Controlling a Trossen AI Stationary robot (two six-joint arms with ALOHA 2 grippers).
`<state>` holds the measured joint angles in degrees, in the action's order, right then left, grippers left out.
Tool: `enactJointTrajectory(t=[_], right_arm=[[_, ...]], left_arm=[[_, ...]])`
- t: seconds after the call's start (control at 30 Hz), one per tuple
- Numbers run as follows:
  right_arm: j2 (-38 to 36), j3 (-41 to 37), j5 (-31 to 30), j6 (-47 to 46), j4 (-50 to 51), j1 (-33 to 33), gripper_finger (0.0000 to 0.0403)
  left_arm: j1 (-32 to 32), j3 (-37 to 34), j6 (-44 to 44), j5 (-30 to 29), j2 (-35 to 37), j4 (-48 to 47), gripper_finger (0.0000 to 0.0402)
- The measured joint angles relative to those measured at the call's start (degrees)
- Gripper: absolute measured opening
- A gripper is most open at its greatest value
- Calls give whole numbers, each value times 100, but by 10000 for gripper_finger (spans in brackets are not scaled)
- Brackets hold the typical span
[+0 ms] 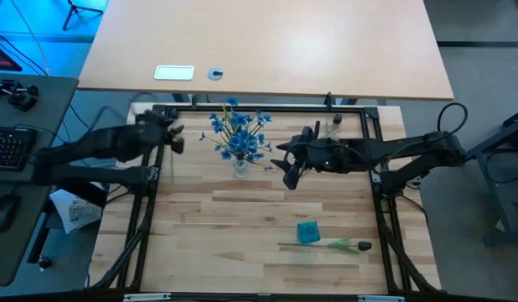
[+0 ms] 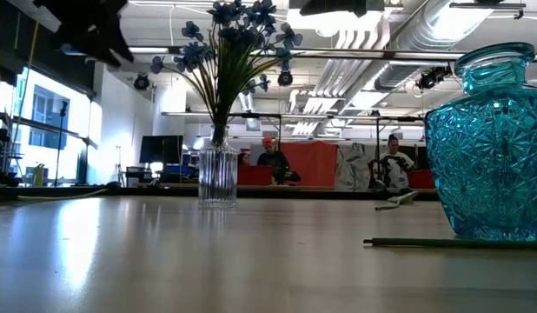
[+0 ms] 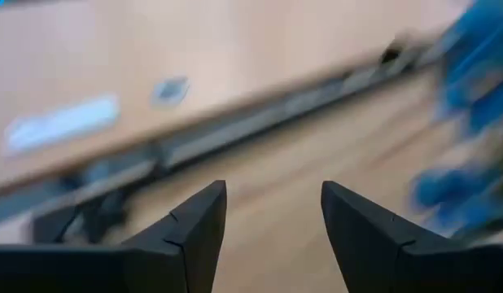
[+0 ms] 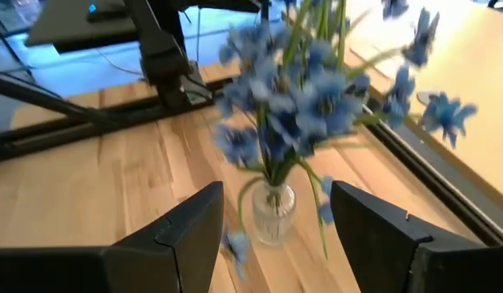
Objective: Sort flowers into vase by color
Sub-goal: Put the top left dark blue flower into the blue vase
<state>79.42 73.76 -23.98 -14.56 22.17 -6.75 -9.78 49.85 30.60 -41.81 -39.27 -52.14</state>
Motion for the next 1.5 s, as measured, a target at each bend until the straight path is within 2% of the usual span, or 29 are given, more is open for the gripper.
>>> enactJointTrajectory(t=[0.07, 0.2, 0.37, 0.57, 0.73, 0.87, 1.07, 1.2, 1.3, 1.5], right_arm=[[0, -198, 0, -114, -85, 72, 222], [2, -583, 66, -451, -280, 249, 222], [-2, -638, 418, -210, -329, 373, 222], [-128, -643, 631, 110, -336, 377, 222], [-151, -643, 867, 183, -332, 377, 222], [-151, -643, 952, 408, -334, 377, 222], [-151, -643, 890, 161, -360, 521, 222], [-151, -643, 501, -89, -360, 539, 222], [-151, -643, 189, -157, -361, 539, 222], [-151, -643, -16, -348, -360, 569, 222]], left_arm=[[-197, 158, 324, 244, -621, -616, 191], [-791, 103, 373, 587, -1811, -1348, 191], [-2030, -248, -15, 1529, -2842, -1172, 190], [-3496, -725, -144, 2284, -3156, -267, 190], [-4206, -990, 64, 2505, -2920, 416, 190], [-4469, -1011, -21, 2739, -3121, 578, 190], [-4659, -1015, -114, 2412, -3780, 893, 190], [-4658, -1017, -5, 2205, -4009, 889, 190], [-4658, -1132, 416, 2123, -4024, 1310, 190], [-4704, -1772, 834, 2084, -4017, 2026, 190]])
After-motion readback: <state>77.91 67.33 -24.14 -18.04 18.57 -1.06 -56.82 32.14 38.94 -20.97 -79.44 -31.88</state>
